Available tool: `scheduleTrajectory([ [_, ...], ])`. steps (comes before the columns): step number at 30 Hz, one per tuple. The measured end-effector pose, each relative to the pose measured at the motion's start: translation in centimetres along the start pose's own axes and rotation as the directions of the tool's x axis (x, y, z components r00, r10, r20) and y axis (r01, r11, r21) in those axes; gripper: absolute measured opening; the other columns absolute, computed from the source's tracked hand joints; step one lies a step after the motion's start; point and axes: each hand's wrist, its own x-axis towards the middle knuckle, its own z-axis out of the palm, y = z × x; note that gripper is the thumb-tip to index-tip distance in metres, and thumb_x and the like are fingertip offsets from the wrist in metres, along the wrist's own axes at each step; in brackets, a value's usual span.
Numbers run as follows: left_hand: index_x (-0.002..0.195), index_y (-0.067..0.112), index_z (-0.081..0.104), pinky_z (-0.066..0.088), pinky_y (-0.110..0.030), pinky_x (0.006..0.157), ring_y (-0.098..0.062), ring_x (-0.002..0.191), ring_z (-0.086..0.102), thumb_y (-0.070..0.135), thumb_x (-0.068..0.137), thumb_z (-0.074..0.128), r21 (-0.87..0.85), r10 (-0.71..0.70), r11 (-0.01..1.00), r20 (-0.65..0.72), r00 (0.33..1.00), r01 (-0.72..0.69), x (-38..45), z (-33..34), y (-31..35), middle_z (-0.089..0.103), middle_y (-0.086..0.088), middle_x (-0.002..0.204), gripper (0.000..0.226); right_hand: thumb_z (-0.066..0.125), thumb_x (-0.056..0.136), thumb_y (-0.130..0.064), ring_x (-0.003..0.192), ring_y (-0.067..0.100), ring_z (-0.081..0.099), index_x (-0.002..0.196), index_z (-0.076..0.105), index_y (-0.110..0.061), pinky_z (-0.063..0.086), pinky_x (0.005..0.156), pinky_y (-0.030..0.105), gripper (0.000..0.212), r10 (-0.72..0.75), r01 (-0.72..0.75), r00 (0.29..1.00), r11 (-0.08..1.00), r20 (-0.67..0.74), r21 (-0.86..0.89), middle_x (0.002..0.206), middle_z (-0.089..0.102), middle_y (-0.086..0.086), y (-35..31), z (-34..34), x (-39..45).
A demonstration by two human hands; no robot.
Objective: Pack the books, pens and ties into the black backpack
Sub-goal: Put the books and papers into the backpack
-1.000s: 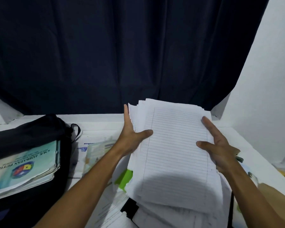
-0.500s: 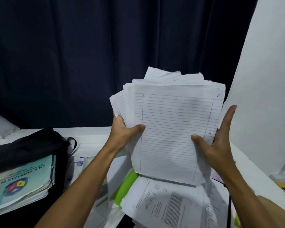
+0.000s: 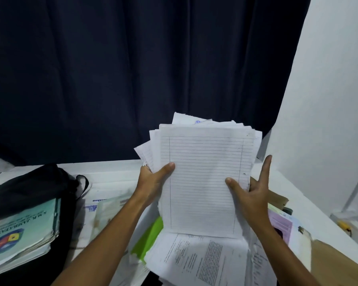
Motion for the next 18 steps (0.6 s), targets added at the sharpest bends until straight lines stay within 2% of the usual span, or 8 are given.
scheduleTrajectory([
  [3, 0.123, 0.000, 0.056, 0.060, -0.034, 0.071, -0.029, 0.099, 0.070, -0.005, 0.079, 0.073, -0.003, 0.069, 0.998, -0.084, 0.994, -0.069, -0.8, 0.1, -0.8, 0.071, -0.015, 0.111, 0.048, 0.073, 0.079, -0.026, 0.111, 0.016, 0.063, 0.145, -0.001, -0.055, 0.057, 0.087, 0.037, 0.103, -0.009, 0.009, 1.000, 0.998, 0.000, -0.068, 0.145, 0.046, 0.002, 0.3, -0.2, -0.3],
  [6, 0.137, 0.018, 0.038, 0.056, -0.020, 0.070, -0.003, 0.099, 0.067, -0.004, 0.073, 0.079, 0.100, 0.216, 0.974, -0.167, 0.962, -0.202, -1.2, 0.3, -1.1, 0.063, 0.004, 0.118, 0.080, 0.072, 0.082, -0.025, 0.126, 0.020, 0.053, 0.143, 0.001, -0.058, 0.048, 0.097, 0.054, 0.100, -0.039, 0.040, 0.999, 0.994, 0.014, -0.105, 0.155, 0.029, -0.011, 0.3, 0.1, -0.8],
  [9, 0.142, 0.024, 0.035, 0.055, -0.016, 0.072, 0.000, 0.103, 0.063, 0.003, 0.072, 0.082, 0.124, 0.249, 0.966, -0.202, 0.947, -0.227, -0.7, 0.9, -0.9, 0.059, 0.009, 0.123, 0.087, 0.066, 0.086, -0.004, 0.102, -0.009, 0.061, 0.151, -0.001, -0.038, 0.055, 0.087, 0.023, 0.099, 0.004, -0.004, 1.000, 0.999, -0.010, -0.052, 0.115, 0.050, -0.049, 0.4, 0.4, -0.5],
  [11, 0.140, 0.027, 0.037, 0.057, -0.024, 0.079, -0.010, 0.108, 0.063, 0.007, 0.075, 0.081, 0.127, 0.234, 0.969, -0.193, 0.953, -0.212, -0.1, 1.0, 0.2, 0.062, 0.005, 0.123, 0.081, 0.064, 0.086, 0.005, 0.085, -0.017, 0.062, 0.152, 0.003, -0.024, 0.051, 0.069, 0.006, 0.094, 0.021, -0.022, 0.999, 1.000, -0.046, -0.022, 0.086, 0.050, -0.057, -1.1, 0.4, 0.0],
  [13, 0.142, 0.031, 0.034, 0.058, -0.038, 0.085, -0.018, 0.109, 0.065, 0.004, 0.081, 0.075, 0.065, 0.196, 0.979, -0.074, 0.978, -0.191, 0.3, 0.7, 1.8, 0.063, 0.004, 0.125, 0.078, 0.066, 0.085, 0.003, 0.077, -0.007, 0.066, 0.152, 0.010, -0.027, 0.049, 0.060, 0.005, 0.092, 0.081, -0.082, 0.993, 0.997, -0.091, -0.009, 0.085, 0.059, -0.044, -1.8, 0.0, 1.0],
  [14, 0.146, 0.035, 0.028, 0.058, -0.039, 0.084, -0.016, 0.110, 0.065, 0.001, 0.083, 0.072, 0.050, 0.174, 0.983, 0.023, 0.984, -0.175, 0.4, 0.5, 2.6, 0.060, 0.006, 0.129, 0.084, 0.067, 0.084, 0.001, 0.080, -0.001, 0.065, 0.151, 0.013, -0.031, 0.051, 0.062, 0.008, 0.092, 0.138, -0.137, 0.984, 0.990, -0.109, 0.018, 0.100, 0.060, -0.036, -1.6, -0.3, 1.6],
  [16, 0.149, 0.050, 0.009, 0.057, -0.034, 0.086, -0.011, 0.115, 0.063, -0.001, 0.084, 0.071, 0.123, 0.126, 0.981, 0.190, 0.974, -0.151, 0.5, 0.0, 3.6, 0.049, 0.012, 0.142, 0.103, 0.069, 0.084, -0.002, 0.103, 0.015, 0.063, 0.149, 0.016, -0.039, 0.056, 0.081, 0.028, 0.091, 0.250, -0.241, 0.963, 0.966, -0.100, 0.089, 0.128, 0.057, -0.007, -1.4, -1.1, 2.6],
  [18, 0.147, 0.055, 0.000, 0.056, -0.031, 0.088, -0.011, 0.119, 0.059, -0.002, 0.083, 0.072, 0.203, 0.051, 0.974, 0.222, 0.974, -0.098, 0.5, -0.2, 3.1, 0.038, 0.013, 0.147, 0.112, 0.071, 0.084, -0.003, 0.117, 0.024, 0.055, 0.148, 0.017, -0.043, 0.050, 0.096, 0.042, 0.093, 0.310, -0.306, 0.949, 0.950, -0.058, 0.067, 0.138, 0.050, 0.002, -1.1, -1.7, 2.9],
])
